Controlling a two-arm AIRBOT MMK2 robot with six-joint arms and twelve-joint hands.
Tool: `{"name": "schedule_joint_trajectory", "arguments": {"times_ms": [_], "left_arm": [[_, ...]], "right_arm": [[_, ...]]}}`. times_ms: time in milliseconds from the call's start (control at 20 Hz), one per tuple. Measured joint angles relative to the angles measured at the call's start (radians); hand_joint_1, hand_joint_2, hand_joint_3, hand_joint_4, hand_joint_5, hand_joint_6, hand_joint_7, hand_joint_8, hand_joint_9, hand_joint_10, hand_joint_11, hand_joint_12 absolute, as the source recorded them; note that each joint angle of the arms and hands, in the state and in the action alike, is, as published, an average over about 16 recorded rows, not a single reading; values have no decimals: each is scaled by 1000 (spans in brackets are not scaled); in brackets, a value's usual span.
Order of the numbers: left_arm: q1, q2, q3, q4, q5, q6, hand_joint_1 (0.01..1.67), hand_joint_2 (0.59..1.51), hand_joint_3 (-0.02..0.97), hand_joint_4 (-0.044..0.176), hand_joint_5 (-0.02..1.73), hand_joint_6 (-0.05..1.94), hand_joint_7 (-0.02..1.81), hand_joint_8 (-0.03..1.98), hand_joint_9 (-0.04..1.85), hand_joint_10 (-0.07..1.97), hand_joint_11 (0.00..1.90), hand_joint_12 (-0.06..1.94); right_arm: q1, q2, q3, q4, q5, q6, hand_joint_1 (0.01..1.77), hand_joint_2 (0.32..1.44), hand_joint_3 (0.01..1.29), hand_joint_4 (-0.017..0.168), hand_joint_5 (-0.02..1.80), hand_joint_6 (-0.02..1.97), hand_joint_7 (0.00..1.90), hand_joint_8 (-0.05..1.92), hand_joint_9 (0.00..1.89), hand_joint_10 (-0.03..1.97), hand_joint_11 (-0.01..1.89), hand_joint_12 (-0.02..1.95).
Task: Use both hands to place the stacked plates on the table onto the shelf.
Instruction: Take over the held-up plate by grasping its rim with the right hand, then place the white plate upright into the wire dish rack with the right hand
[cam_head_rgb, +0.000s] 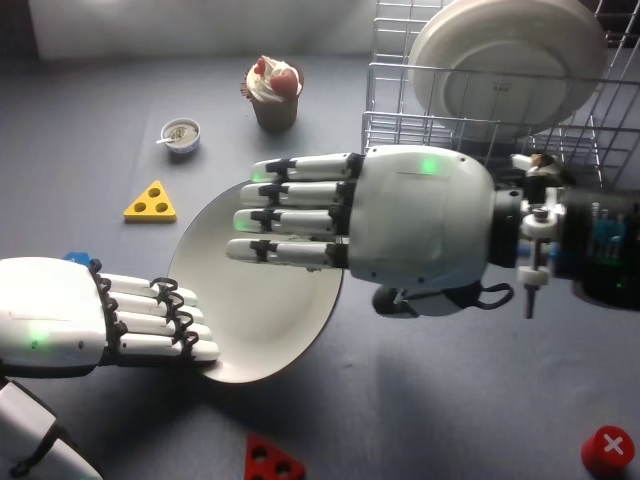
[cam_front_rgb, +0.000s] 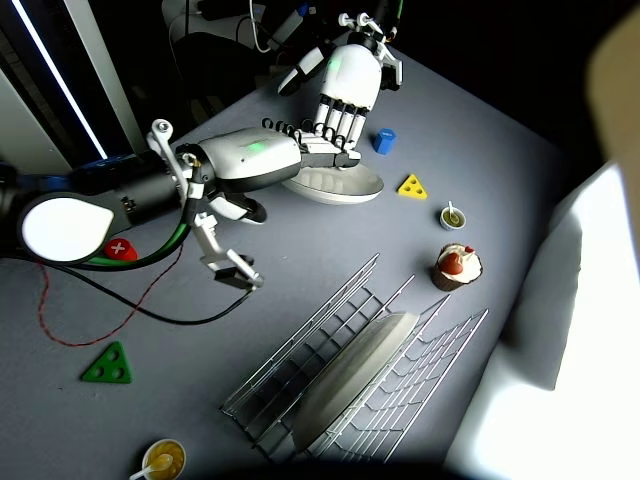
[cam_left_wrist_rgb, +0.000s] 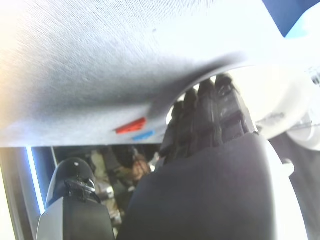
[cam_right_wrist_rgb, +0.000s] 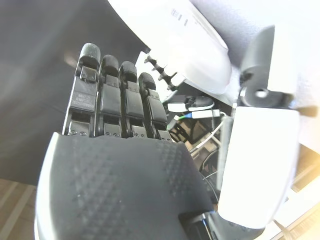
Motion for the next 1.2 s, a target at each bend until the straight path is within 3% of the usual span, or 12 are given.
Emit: {"name": "schedule_joint_trajectory", "arguments": {"times_ms": [450, 850, 1200], "left_arm": [[0, 0, 1, 0, 0, 0, 137, 990, 4, -6, 51, -20, 89, -13, 97, -19, 79, -20], [1, 1, 1, -10, -4, -1, 136, 991, 4, -6, 43, -20, 81, -12, 92, -20, 64, -20], [-17, 24, 8, -68, -30, -3, 135, 997, 4, -4, 50, -8, 95, -9, 105, -9, 76, -8]], "right_arm": [[0, -83, 39, -21, -56, -14, 1154, 927, 13, 3, 454, 30, 484, 25, 501, 46, 520, 143], [0, -89, 11, -20, -65, -12, 1312, 955, 12, 1, 761, 393, 870, 179, 863, 385, 886, 415], [0, -32, -49, 3, -55, -9, 1397, 948, 12, 2, 904, 717, 1111, 338, 1102, 725, 1138, 564]]}}
